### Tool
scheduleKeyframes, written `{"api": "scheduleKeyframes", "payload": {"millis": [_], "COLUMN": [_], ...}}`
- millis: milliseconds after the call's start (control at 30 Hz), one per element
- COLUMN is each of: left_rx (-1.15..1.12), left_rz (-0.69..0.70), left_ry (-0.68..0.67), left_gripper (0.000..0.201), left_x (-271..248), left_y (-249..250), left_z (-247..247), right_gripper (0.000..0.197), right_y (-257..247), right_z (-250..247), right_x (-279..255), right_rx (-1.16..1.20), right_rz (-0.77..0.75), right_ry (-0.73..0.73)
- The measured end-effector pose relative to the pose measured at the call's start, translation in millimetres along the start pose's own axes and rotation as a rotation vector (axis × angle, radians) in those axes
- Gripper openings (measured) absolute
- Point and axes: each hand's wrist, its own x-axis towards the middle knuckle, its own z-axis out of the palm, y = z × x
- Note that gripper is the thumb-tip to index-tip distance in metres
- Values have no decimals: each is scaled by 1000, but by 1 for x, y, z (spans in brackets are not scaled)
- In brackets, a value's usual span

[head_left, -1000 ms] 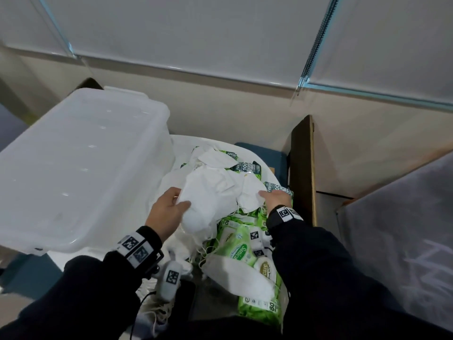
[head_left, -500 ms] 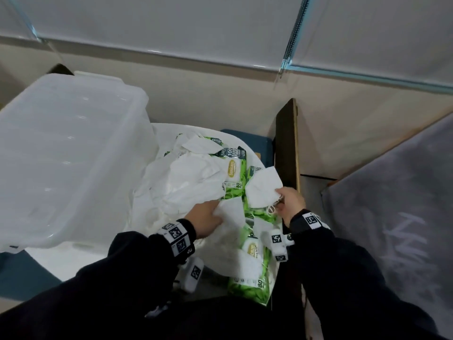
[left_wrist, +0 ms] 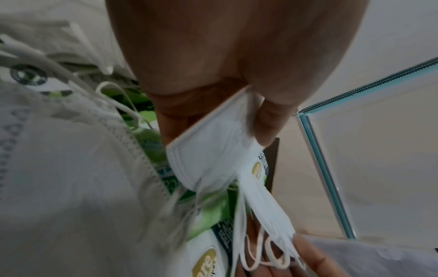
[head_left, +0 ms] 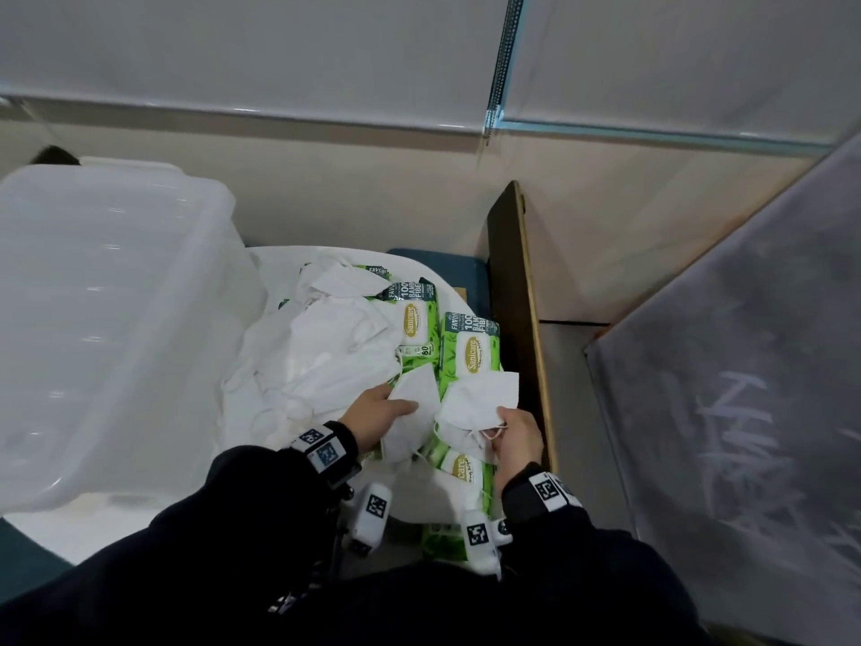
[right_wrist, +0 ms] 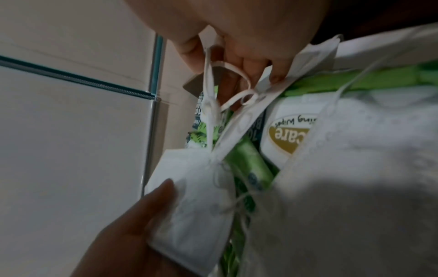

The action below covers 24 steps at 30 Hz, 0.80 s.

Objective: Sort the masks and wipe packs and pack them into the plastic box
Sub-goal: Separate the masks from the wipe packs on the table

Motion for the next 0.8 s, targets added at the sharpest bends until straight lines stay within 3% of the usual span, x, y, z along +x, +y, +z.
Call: {"api": "scheduleKeyframes", "payload": {"millis": [167,267,400,500,633,700,800], "left_rx": [74,-84,-264,-313,-323,-294,-252], "left_rz": [135,231,361,409,413,422,448], "left_ry": [248,425,506,437,136,21,69], "left_gripper": [44,26,18,31,53,43,13], "left_x": [-2,-14,-29,-48,-70,-82,-86], "left_y": [9,23,38,47,51,48,35], "left_z": [-14,-37,-65,-75,-72,-62,-49], "right_gripper": [6,9,8,18,29,31,24], "right_y": [4,14,12,-4,-31,-37,-37], "right_z": [10,24,34,37,40,46,57], "right_x": [-21,-28,-35,-37,-46,-55,-76], "right_rx": [37,83,77,89,40,26,54], "right_rz": [49,146,217,160,90,69,58], "right_ry": [-133,-238,-338,-394,-437,-451,-508]}}
